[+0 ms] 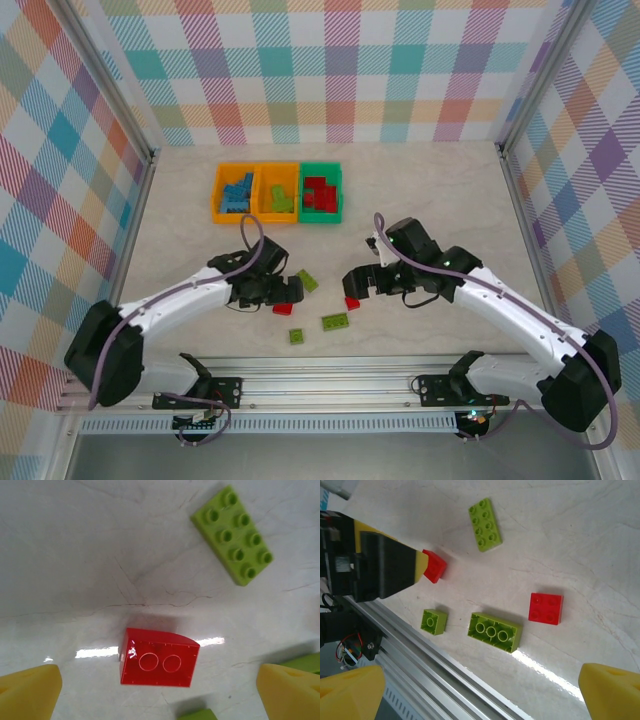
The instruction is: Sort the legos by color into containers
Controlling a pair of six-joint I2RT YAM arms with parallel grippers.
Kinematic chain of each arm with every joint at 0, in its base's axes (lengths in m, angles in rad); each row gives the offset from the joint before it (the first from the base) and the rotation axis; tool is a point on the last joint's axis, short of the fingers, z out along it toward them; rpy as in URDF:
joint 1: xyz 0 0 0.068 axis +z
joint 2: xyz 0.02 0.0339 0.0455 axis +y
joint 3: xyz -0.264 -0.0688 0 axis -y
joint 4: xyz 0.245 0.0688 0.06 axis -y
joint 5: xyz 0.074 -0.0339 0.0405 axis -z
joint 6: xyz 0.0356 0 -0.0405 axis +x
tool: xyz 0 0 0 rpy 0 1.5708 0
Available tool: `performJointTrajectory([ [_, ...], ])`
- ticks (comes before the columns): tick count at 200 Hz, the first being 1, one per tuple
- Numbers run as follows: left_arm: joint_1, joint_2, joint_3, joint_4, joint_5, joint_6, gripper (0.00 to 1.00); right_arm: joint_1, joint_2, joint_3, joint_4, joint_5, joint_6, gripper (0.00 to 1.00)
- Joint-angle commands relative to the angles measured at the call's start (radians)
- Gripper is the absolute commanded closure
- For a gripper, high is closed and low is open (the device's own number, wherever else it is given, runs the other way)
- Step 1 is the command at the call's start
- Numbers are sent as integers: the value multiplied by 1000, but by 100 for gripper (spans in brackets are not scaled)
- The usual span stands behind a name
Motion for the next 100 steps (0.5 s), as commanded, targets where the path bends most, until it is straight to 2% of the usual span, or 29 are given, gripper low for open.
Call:
performJointTrajectory([
  [1, -26, 80, 20, 14, -10, 8, 0, 5, 6, -12, -9, -29, 21, 0],
  [30, -31, 159, 22, 45, 17, 35, 8, 6, 4, -19, 4, -21, 33, 0],
  [65, -30, 190, 16, 67, -3, 25, 34, 6, -1, -19, -7, -23, 37, 0],
  [100, -31, 189, 35, 51, 11, 16, 48, 7, -18, -19, 7, -21, 66, 0],
])
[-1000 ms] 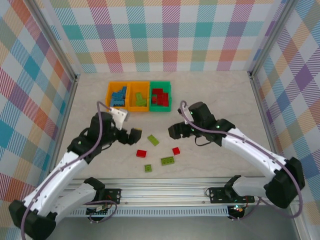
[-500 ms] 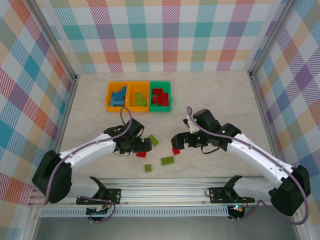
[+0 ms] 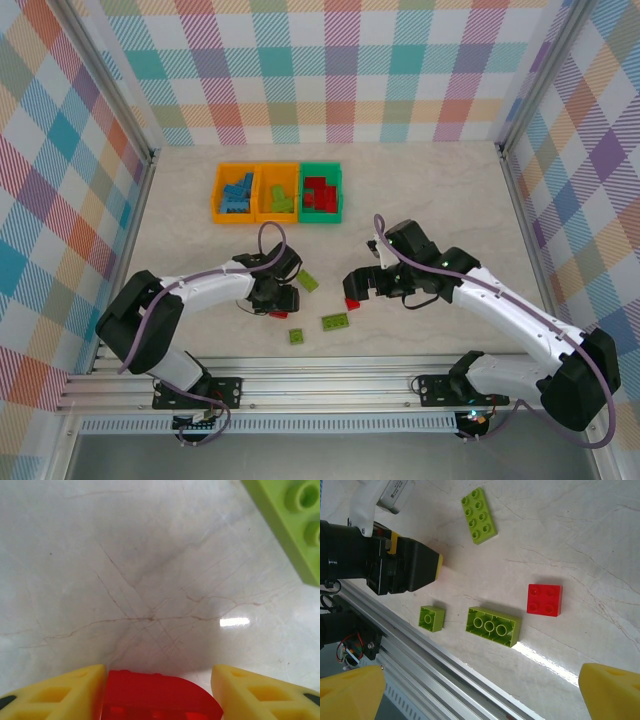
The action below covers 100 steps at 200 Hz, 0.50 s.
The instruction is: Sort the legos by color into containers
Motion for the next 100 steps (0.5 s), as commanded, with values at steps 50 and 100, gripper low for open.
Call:
performJointTrajectory([
  [50, -11, -86, 215, -57, -28, 4, 52, 6, -44, 8, 74, -32, 83, 0],
  [100, 27, 186, 608, 86, -306, 162, 50, 6, -54, 18, 95, 23, 110, 0],
])
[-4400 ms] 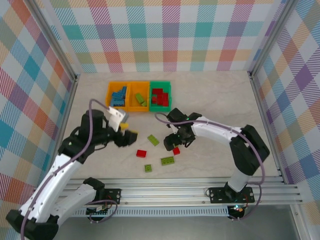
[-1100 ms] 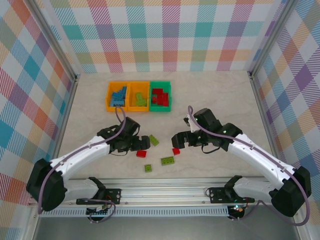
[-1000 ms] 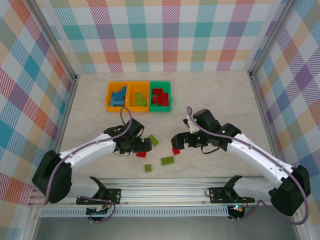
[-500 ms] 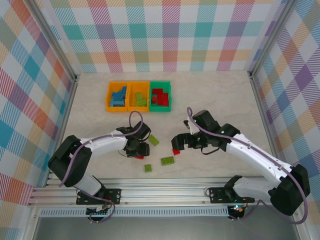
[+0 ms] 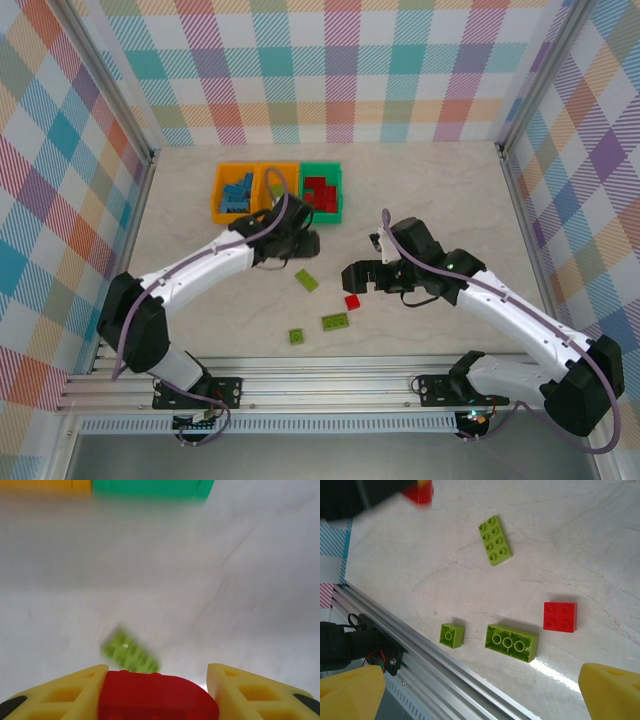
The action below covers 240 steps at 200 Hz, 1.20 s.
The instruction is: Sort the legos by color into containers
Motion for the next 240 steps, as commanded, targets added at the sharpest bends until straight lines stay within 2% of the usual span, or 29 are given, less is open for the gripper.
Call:
performJointTrajectory([
  [1, 24, 157, 147, 108, -175, 100, 50, 6, -19, 18, 24, 22, 29, 0],
  [37, 75, 482, 527, 140, -255, 220, 50, 6, -70, 6, 1, 49, 47, 0],
  [58, 109, 615, 691, 103, -239, 215, 45, 6, -112, -9, -11, 63, 58, 0],
  [89, 118, 641, 744, 118, -202, 236, 27, 6, -153, -24, -22, 73, 66, 0],
  [113, 118, 587, 737, 84, -175, 220, 24, 7, -149, -28, -18, 76, 67, 0],
  [130, 118, 504, 681, 53, -146, 173, 26, 6, -135, -30, -13, 69, 65, 0],
  [155, 111, 281, 412, 68, -81, 4, 26, 8, -114, -36, -40, 89, 66, 0],
  [183, 67, 46, 114, 40, -72, -210, 27, 53, -33, -18, -159, 245, 53, 1],
  [201, 21, -47, -19, -3, -73, -333, 28, 97, 69, 13, -208, 293, 36, 2],
  [222, -26, -136, -133, -44, -97, -376, 28, 138, 200, 45, -183, 312, 25, 2],
  [240, -33, -225, -209, -56, -113, -348, 28, 160, 308, 64, -134, 321, 13, 3],
])
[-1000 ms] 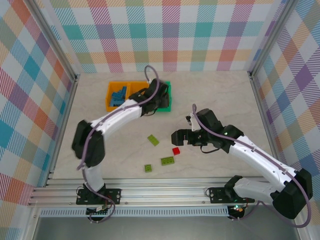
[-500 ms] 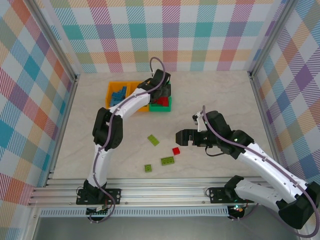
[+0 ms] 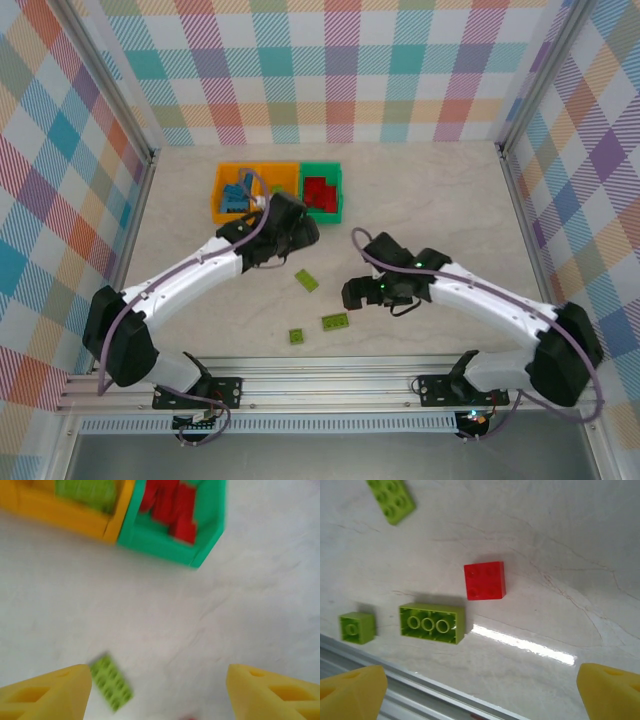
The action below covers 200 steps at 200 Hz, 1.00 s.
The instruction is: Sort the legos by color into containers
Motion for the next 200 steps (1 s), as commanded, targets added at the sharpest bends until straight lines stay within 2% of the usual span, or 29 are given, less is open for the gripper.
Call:
performJointTrajectory([
  [1, -14, -92, -92, -73, -24, -58, 28, 29, 107, 47, 18, 55, -27, 3],
  [26, -14, -214, -152, -105, -50, 71, 28, 33, 230, 65, 105, 79, -73, 7],
  [61, -14, -285, -171, -166, 54, 379, 28, 33, 357, 105, 138, 99, -82, 31],
  [74, -14, -321, -175, -190, 71, 453, 33, 33, 360, 81, 176, 103, -68, 39],
  [86, -14, -358, -177, -208, 77, 514, 37, 33, 359, 58, 206, 106, -59, 44],
  [106, -14, -422, -172, -224, 103, 620, 38, 33, 374, 48, 222, 95, -56, 49],
  [130, -14, -489, -161, -236, 133, 746, 33, 33, 395, 48, 226, 93, -59, 50],
  [166, -14, -574, -182, -249, 186, 921, 25, 30, 378, 81, 193, 117, -70, 61],
  [185, -13, -608, -215, -249, 241, 1019, 20, 15, 352, 129, 172, 115, -81, 65],
  [200, -13, -637, -246, -225, 232, 1063, 19, -1, 332, 177, 157, 131, -95, 66],
])
